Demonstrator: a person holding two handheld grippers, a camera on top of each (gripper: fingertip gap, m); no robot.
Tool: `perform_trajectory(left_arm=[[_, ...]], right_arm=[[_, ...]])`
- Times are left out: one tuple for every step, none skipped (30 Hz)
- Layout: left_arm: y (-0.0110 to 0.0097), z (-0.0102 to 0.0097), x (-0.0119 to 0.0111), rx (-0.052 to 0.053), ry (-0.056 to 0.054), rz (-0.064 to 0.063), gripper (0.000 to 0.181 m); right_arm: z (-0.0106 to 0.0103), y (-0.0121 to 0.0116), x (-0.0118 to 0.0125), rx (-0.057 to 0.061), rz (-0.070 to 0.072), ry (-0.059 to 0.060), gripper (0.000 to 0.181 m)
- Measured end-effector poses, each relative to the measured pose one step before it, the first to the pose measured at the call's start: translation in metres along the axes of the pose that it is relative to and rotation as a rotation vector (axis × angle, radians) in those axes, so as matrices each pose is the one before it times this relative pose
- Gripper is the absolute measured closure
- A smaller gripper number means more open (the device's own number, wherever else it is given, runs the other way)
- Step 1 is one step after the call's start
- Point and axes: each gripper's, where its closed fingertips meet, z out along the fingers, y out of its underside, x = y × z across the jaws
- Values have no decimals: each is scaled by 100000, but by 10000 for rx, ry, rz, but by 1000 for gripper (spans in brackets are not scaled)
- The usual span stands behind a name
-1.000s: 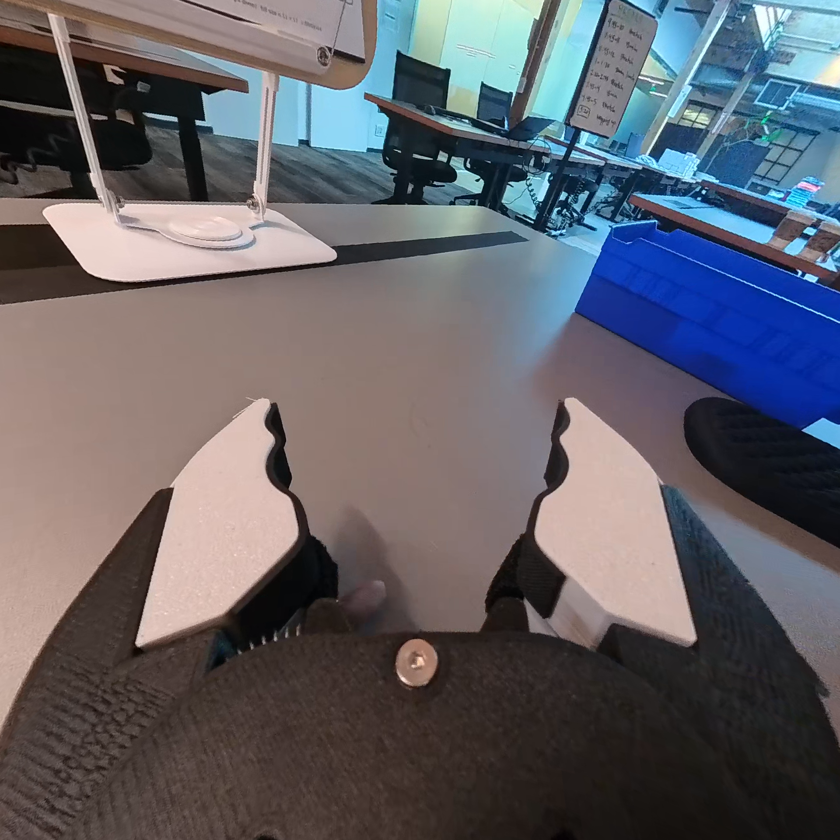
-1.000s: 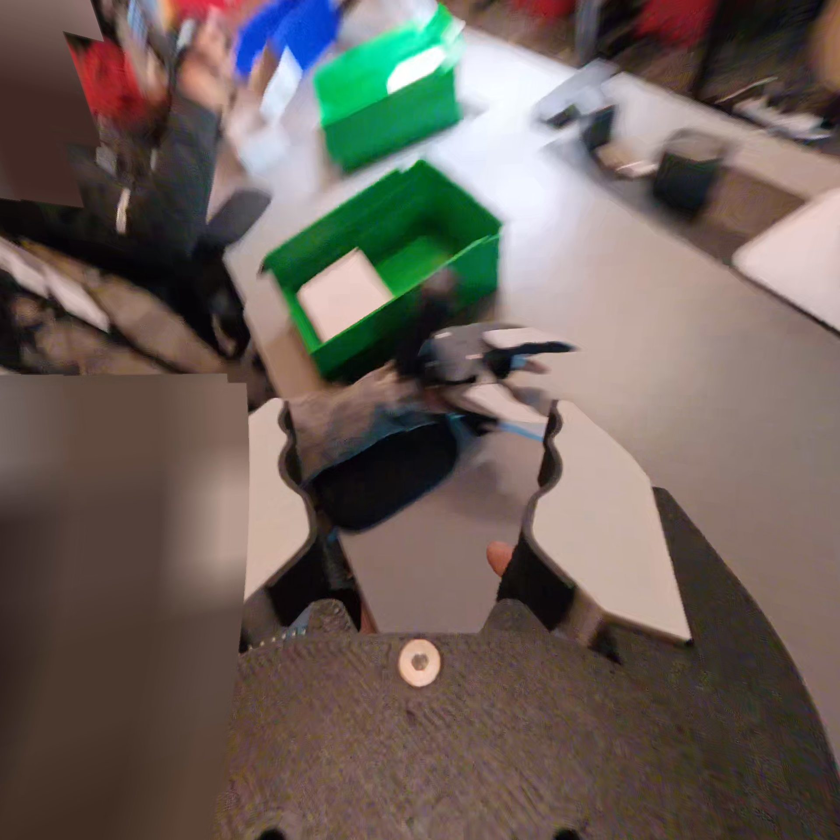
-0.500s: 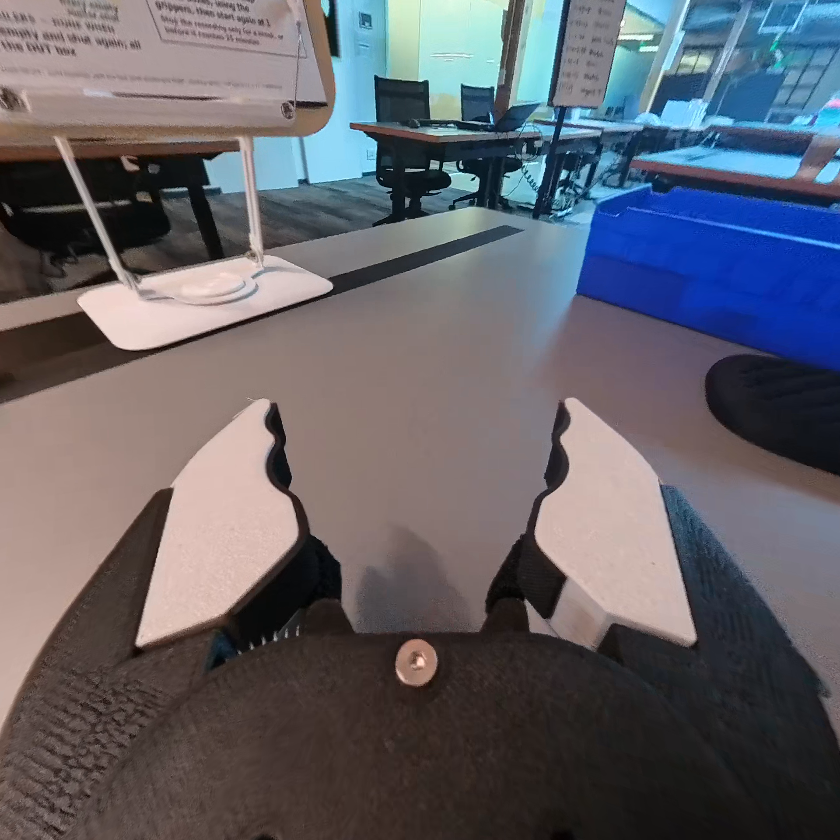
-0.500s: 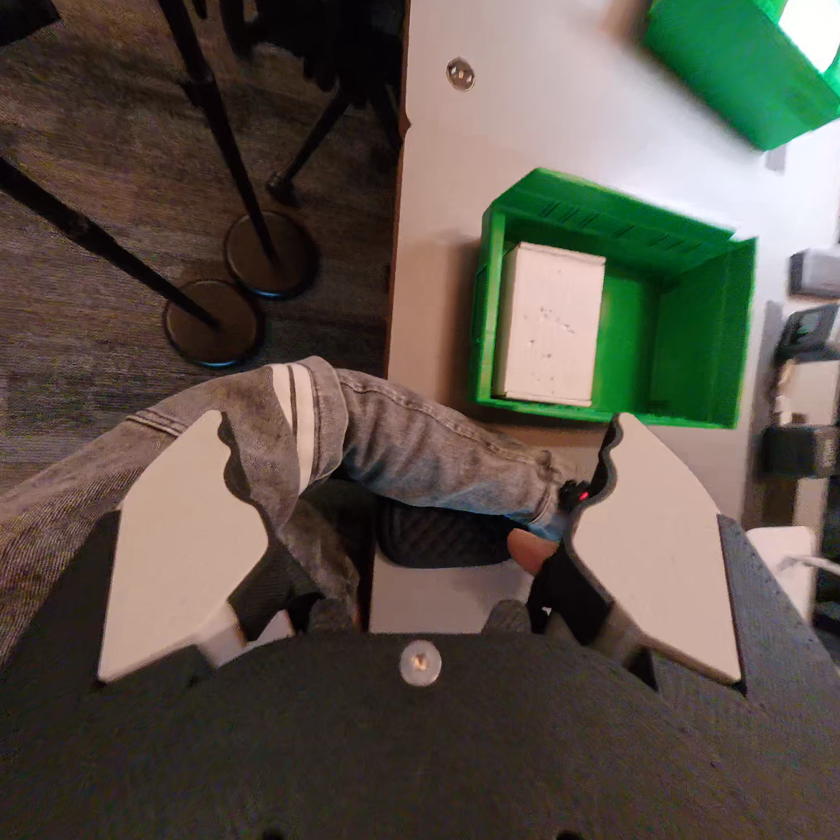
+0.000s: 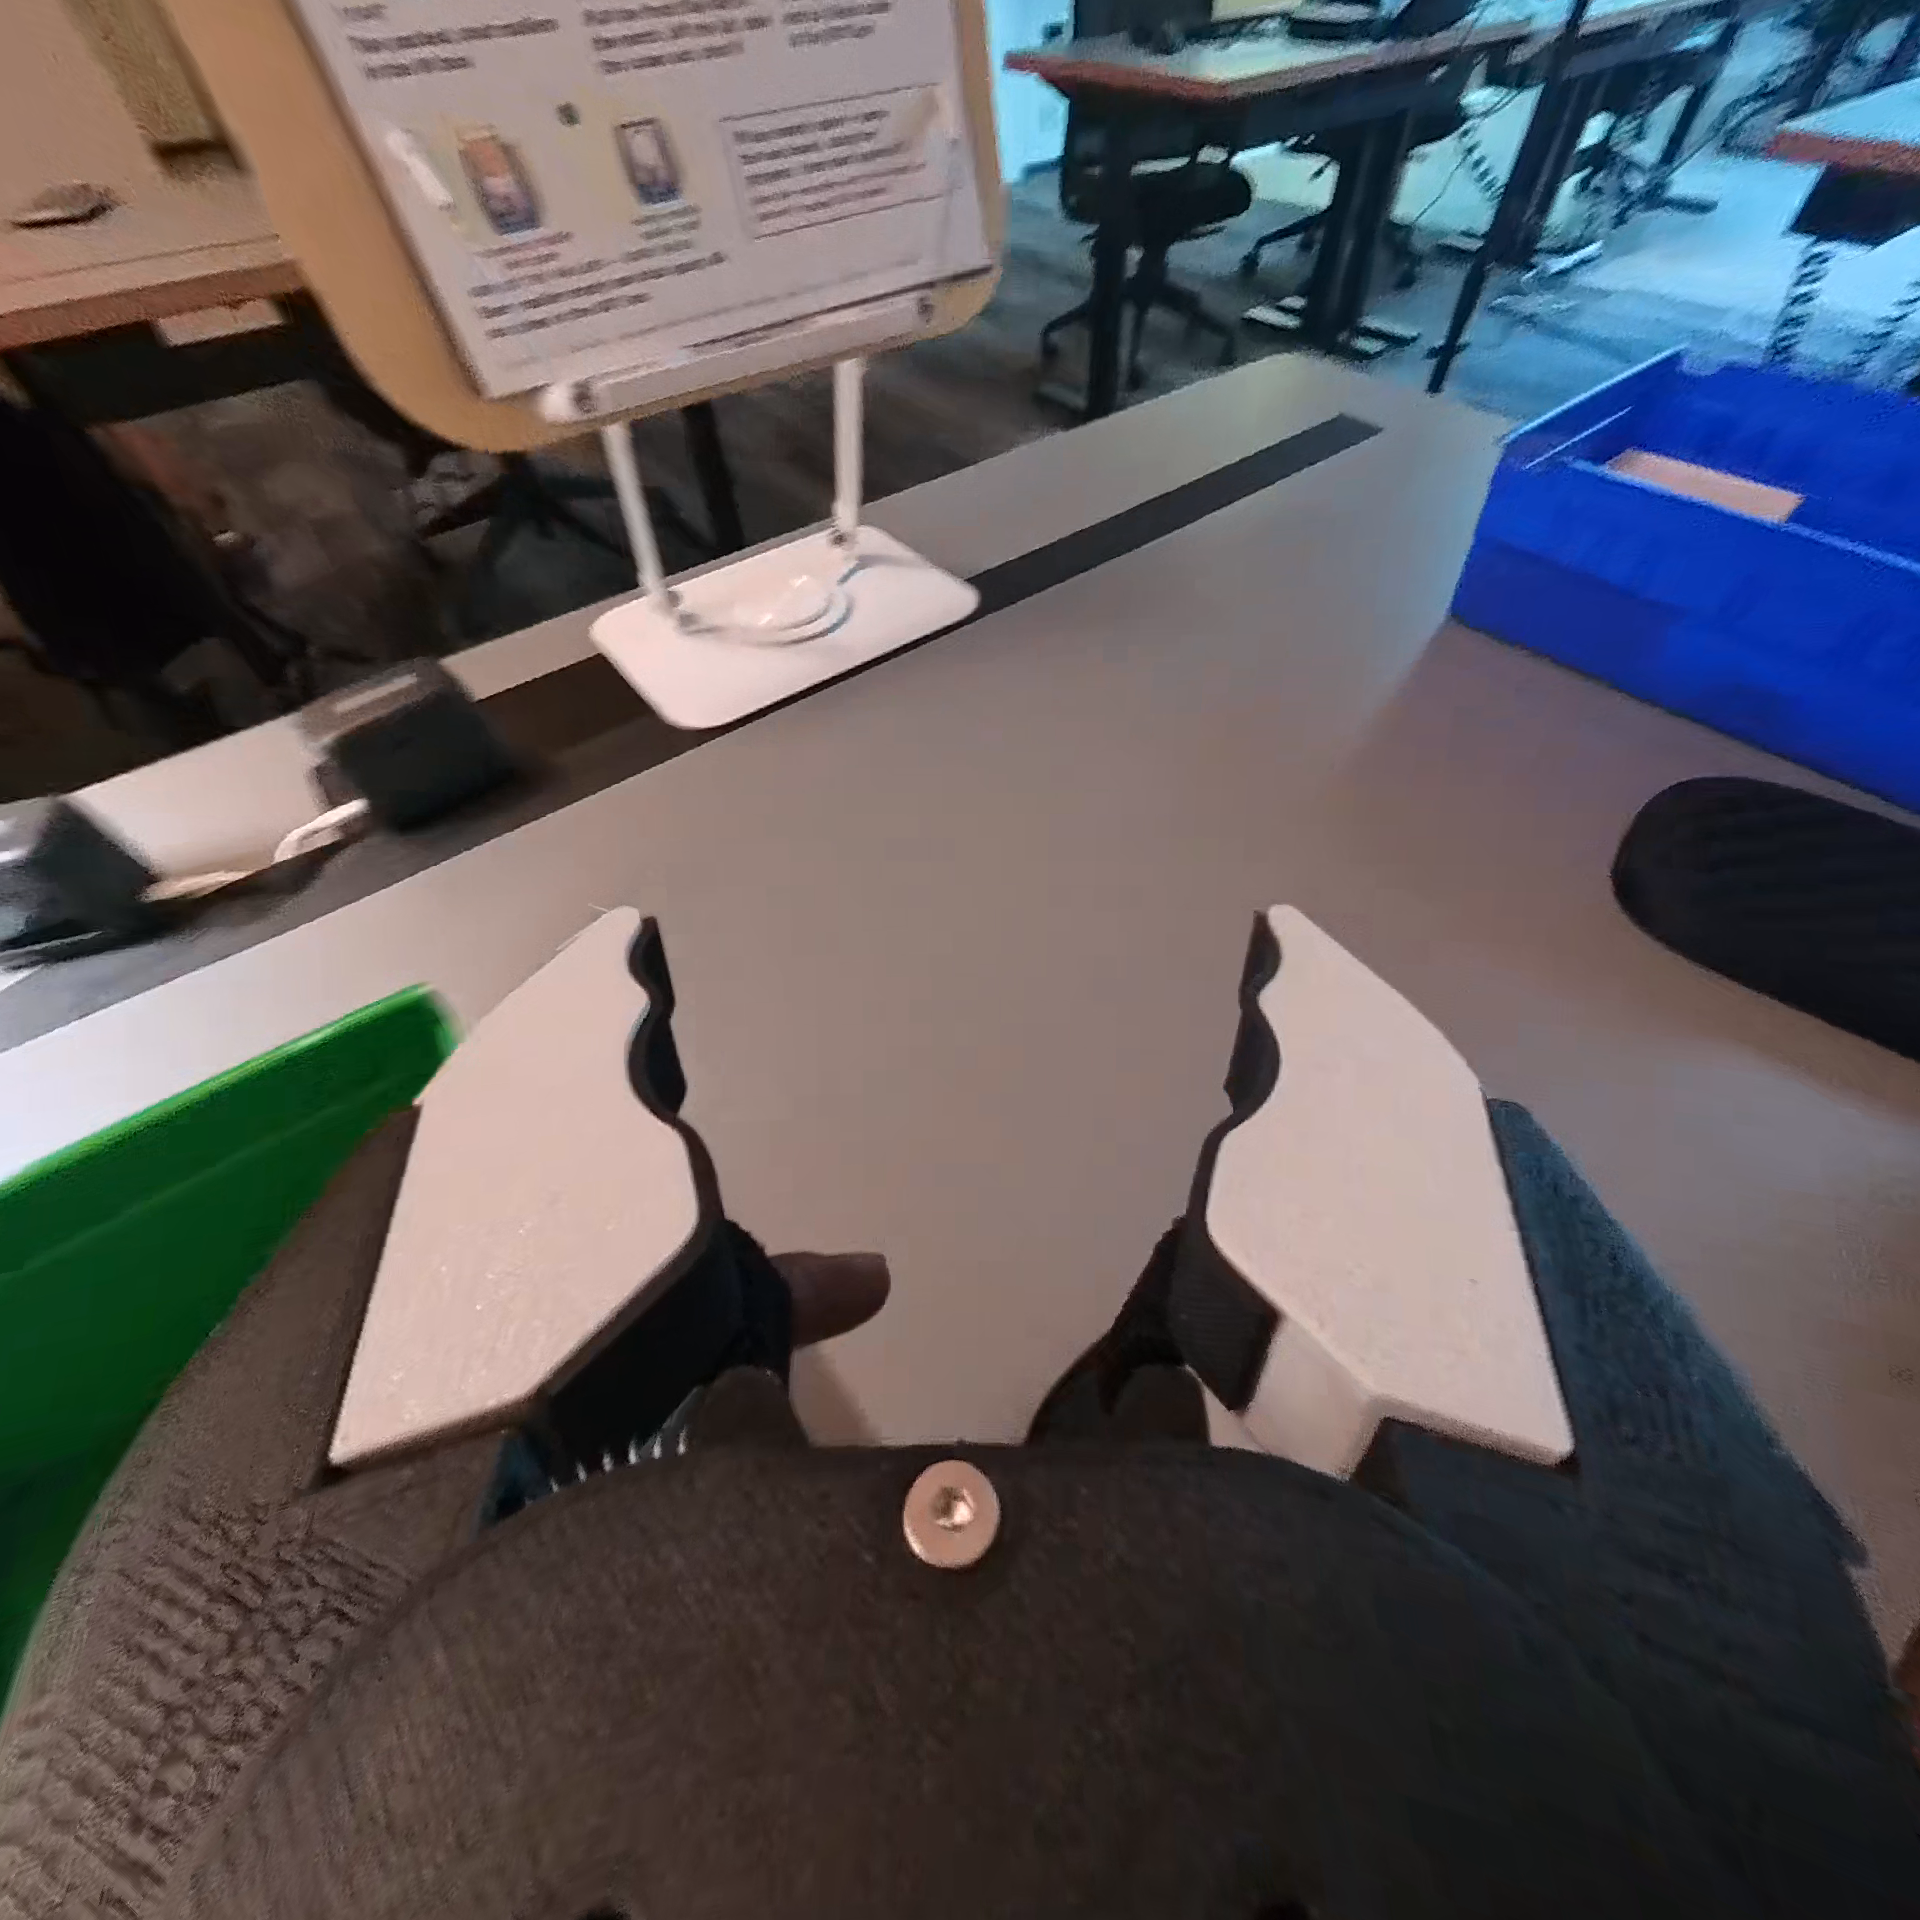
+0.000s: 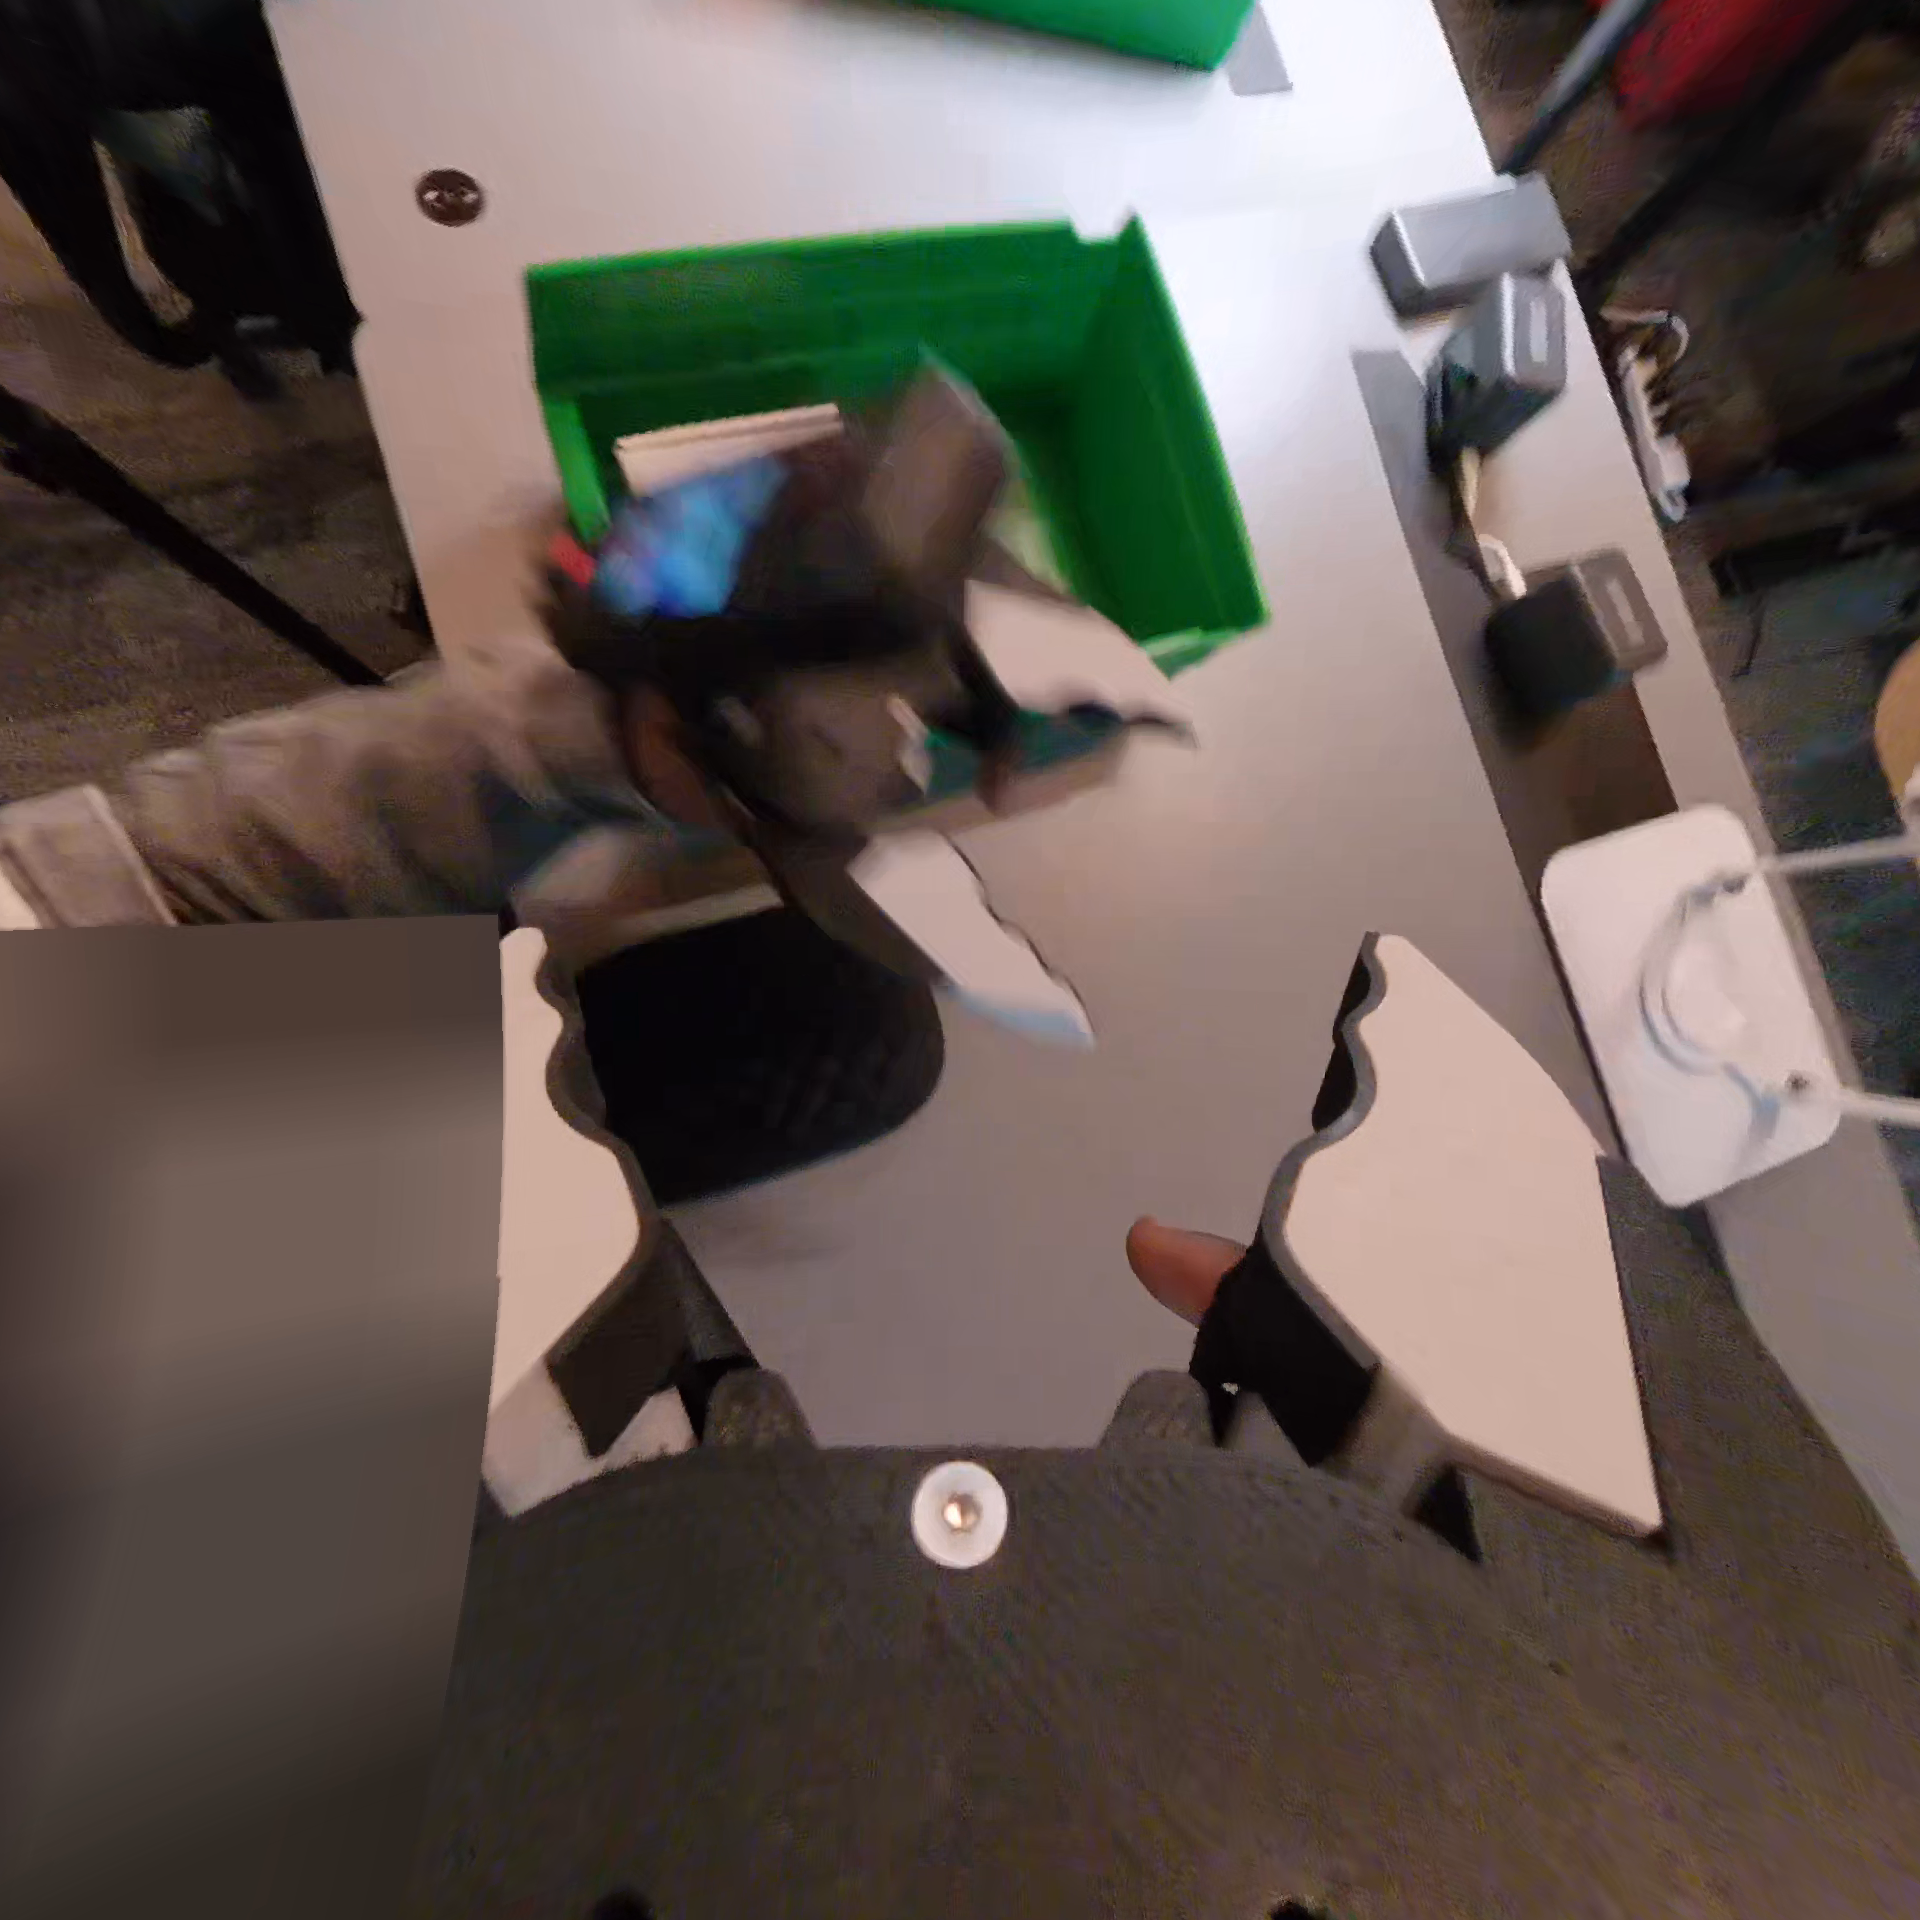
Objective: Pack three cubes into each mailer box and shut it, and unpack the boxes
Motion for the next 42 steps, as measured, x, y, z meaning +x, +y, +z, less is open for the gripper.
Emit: perform_trajectory(left_arm=[[114,-1445,-1031,-189,-264,174,77],[339,-1420,-1131,-267,-264,359,78],[649,-1332,-1246,-384,-271,491,78],[1094,-1191,-1298,-568,-237,579,78],[1432,-998,-1227,-656,-143,594,77],[1671,-779,-943,-694,45,559,74],[1903,-562,-328,-733,414,491,71],[1954,-316,63,-713,598,413,68],[1885,-100,217,-662,597,301,64],[1649,143,170,-600,509,189,61],[1210,381,207,-439,460,66,58],[967,553,580,-424,658,-37,55],[714,672,555,-396,570,100,53],[471,743,186,-295,232,267,51],[660,732,99,-456,161,304,49],[752,678,-95,-554,70,329,47],[576,609,-478,-417,-157,392,45],[419,539,-400,-261,-127,384,43],[411,503,-219,-278,-11,270,43],[432,454,-266,-339,-37,222,43],[206,404,-58,-201,92,188,40],[-15,304,148,-71,231,83,40],[-38,197,81,-79,178,81,40],[-82,90,-70,-59,68,80,38],[-208,25,-291,38,-89,0,37],[-321,-17,-395,160,-165,-74,37],[-405,-30,-441,255,-231,-82,38],[-407,-35,-329,281,-183,-48,41],[-263,19,-118,201,-57,-28,44],[11,119,115,21,82,3,45],[399,249,336,-233,205,91,46],[622,346,342,-391,218,82,48],[424,347,14,-264,55,-12,49],[138,211,54,-60,129,-2,49],[-3,53,20,13,108,16,48],[64,30,-23,-74,66,51,48],[52,55,-2,-95,63,60,47],[-34,96,64,-47,86,62,48],[-17,132,111,-46,104,69,49],[10,134,-8,-58,27,66,49],[-19,81,1,-20,50,62,49],[-24,51,20,-17,47,59,48]], right_arm=[[-487,1642,1501,83,342,-44,47],[-470,1697,1387,108,347,-107,47],[-449,1751,1155,185,406,-214,46],[-415,1827,864,250,452,-383,48],[-336,1916,855,234,435,-352,48],[-292,1832,978,376,325,-188,47],[-257,1767,1081,493,188,-45,50],[-198,1880,1150,370,96,85,49],[-108,1941,1292,304,-57,290,49],[2,1862,1359,299,-197,440,47],[49,1757,1452,305,-277,622,41],[64,1602,1191,290,-355,590,35],[53,1403,520,281,-237,279,35],[31,1274,-67,196,36,-55,35],[6,1145,-236,61,282,-188,35],[-10,994,-397,-19,420,-345,35],[-40,735,-422,19,400,-417,35],[-64,552,-112,50,286,-215,35],[-102,376,270,53,124,41,35],[-98,248,340,63,-38,119,35],[-68,222,335,7,-108,137,35],[22,288,380,-113,-64,185,35],[96,341,207,-197,-77,88,35],[178,275,-30,-159,-149,-36,35],[226,145,52,-62,-119,48,35],[256,48,54,0,-80,56,35],[238,-9,-179,24,-77,-100,35],[225,-81,-161,61,26,-90,35],[218,-67,-143,50,71,-92,35],[216,-2,-196,19,29,-149,35],[212,50,-155,5,-34,-109,35],[176,102,72,-19,-44,47,35],[134,166,26,-77,-59,28,35],[91,175,-85,-99,-67,-47,35],[48,82,-83,-45,-52,-38,35],[0,-52,-53,46,-38,-11,35],[-21,-111,-66,87,-34,-16,35],[-25,-93,-78,81,-11,-37,35],[-9,-86,-90,75,30,-60,35],[3,-20,-98,44,64,-77,35],[3,2,-58,19,59,-54,35],[-17,1,16,33,14,-3,35]])
